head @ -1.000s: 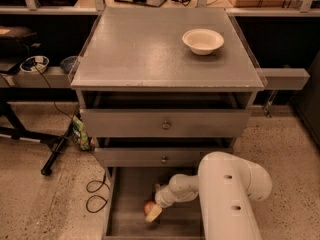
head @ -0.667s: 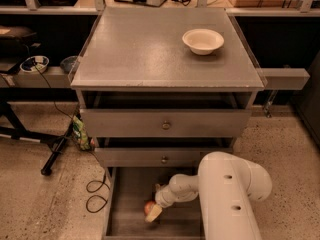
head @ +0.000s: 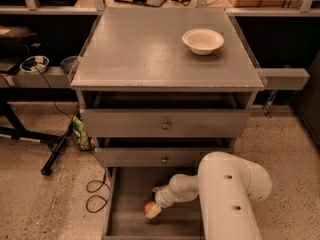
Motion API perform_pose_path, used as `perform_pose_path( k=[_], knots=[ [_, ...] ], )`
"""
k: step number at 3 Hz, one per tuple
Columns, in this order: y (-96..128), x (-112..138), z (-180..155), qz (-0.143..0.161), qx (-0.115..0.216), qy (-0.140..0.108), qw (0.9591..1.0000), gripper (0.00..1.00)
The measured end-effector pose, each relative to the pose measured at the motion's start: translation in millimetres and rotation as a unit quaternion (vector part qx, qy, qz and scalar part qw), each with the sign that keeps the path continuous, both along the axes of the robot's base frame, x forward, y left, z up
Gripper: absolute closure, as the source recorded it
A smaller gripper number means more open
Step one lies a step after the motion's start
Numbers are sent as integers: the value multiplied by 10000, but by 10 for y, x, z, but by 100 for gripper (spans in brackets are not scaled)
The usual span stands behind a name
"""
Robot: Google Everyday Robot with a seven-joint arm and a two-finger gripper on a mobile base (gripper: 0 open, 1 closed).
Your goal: Pick apple from bottom drawer and place on counter
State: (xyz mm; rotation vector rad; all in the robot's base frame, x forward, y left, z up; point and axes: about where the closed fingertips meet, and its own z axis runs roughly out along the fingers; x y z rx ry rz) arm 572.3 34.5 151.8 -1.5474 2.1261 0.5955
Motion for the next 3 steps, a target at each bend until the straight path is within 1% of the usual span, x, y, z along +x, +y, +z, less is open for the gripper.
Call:
perform_pose_path(
  k=[3],
  knots=[
    [1,-1,-1,1,0,1,10000,93]
  ],
)
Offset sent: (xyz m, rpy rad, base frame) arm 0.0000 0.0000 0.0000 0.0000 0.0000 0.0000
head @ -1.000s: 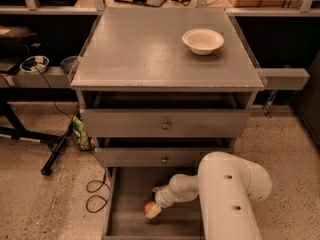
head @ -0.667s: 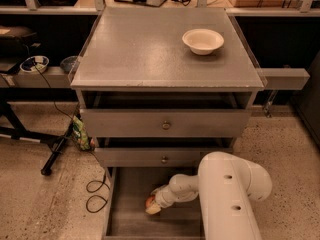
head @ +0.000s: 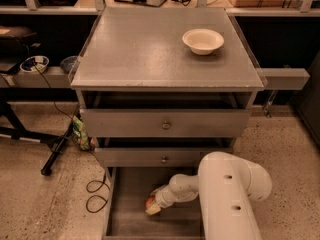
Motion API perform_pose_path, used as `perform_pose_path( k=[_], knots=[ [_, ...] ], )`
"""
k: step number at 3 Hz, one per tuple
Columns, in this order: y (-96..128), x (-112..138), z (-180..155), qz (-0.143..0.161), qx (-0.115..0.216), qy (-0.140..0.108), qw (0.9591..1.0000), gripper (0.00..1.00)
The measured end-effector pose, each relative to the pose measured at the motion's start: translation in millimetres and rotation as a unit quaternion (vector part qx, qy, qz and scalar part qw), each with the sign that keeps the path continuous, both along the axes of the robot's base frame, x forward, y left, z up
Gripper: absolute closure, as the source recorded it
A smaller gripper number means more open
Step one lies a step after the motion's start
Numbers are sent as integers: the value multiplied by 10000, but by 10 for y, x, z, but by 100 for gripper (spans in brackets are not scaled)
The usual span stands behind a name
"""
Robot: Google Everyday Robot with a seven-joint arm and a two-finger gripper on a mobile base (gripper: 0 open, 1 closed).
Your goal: Pick apple from bottom drawer and place on counter
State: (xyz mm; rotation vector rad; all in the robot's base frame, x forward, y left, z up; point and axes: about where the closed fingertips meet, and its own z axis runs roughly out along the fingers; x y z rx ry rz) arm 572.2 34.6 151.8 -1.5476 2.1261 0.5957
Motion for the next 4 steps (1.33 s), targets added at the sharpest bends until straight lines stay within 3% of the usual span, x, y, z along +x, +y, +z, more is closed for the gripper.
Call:
perform_pose_path(
  k=[1,2,3,4],
  knots=[
    [0,-1,0,0,0,0,10000,100],
    [0,-1,0,0,0,0,10000,100],
    [25,-32,99,154,221,-52,9996,100],
    [-44,-46,478,529,690,-290,9958,100]
  ],
)
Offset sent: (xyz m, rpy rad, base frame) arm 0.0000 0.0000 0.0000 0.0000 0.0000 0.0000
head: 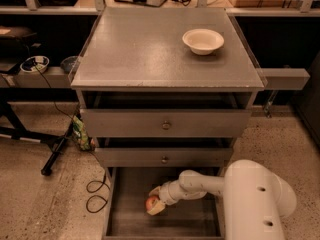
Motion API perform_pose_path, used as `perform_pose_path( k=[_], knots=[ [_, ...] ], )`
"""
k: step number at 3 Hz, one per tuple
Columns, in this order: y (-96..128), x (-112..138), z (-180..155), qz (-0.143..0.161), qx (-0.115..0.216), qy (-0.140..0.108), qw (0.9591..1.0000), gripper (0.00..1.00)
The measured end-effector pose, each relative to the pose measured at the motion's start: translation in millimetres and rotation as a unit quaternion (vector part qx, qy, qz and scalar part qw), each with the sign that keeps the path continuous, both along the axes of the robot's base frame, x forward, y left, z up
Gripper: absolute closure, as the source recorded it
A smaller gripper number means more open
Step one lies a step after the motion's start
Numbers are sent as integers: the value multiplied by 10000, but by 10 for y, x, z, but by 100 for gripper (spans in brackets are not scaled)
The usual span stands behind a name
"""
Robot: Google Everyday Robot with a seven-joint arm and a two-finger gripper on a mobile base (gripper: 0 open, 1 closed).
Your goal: Pick apple from bottom drawer and place on counter
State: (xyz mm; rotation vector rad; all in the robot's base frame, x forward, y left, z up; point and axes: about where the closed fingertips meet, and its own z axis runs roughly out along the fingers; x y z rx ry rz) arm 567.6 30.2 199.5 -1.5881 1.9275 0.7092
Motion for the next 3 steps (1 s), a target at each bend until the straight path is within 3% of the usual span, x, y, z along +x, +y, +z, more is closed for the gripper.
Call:
perform_pose_path(
  k=[1,2,3],
  knots=[
    [-93,-102,258,404,282,-34,9988,100],
    [-436,-428,1038,960,798,-249,9919,100],
    [-436,-428,1038,960,798,-249,9919,100]
  ],
)
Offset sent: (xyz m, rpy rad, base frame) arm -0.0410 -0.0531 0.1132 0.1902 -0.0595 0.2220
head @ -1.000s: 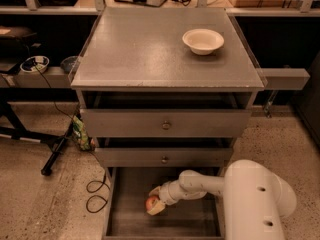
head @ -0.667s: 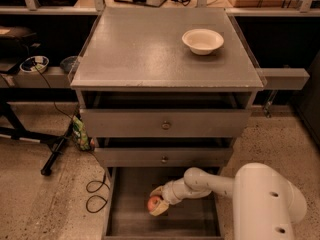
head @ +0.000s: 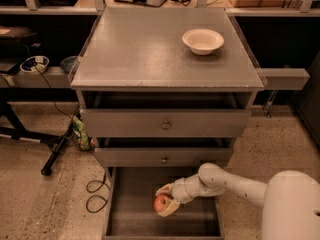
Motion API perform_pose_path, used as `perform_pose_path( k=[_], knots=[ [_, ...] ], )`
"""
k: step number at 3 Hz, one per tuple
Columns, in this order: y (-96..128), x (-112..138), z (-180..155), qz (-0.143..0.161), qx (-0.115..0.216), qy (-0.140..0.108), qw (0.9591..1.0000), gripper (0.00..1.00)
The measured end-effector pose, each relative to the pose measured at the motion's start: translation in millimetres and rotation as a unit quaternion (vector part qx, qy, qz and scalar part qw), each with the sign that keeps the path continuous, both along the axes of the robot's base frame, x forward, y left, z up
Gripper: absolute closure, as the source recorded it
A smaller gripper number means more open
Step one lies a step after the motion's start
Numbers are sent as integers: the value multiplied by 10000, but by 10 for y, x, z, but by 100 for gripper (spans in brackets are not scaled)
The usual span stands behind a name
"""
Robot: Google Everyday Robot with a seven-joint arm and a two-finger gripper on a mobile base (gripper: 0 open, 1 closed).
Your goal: Pick apple from bottom drawer and place on counter
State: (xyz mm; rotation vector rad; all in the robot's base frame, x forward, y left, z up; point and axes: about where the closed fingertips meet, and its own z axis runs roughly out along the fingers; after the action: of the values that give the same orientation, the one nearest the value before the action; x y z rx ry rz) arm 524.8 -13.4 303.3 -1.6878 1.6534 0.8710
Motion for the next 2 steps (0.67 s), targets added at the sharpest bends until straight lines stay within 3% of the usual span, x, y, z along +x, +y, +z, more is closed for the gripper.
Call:
perform_pose_path(
  k=[2],
  knots=[
    [12,-104,622,245,177,-243,9992,100]
  ],
)
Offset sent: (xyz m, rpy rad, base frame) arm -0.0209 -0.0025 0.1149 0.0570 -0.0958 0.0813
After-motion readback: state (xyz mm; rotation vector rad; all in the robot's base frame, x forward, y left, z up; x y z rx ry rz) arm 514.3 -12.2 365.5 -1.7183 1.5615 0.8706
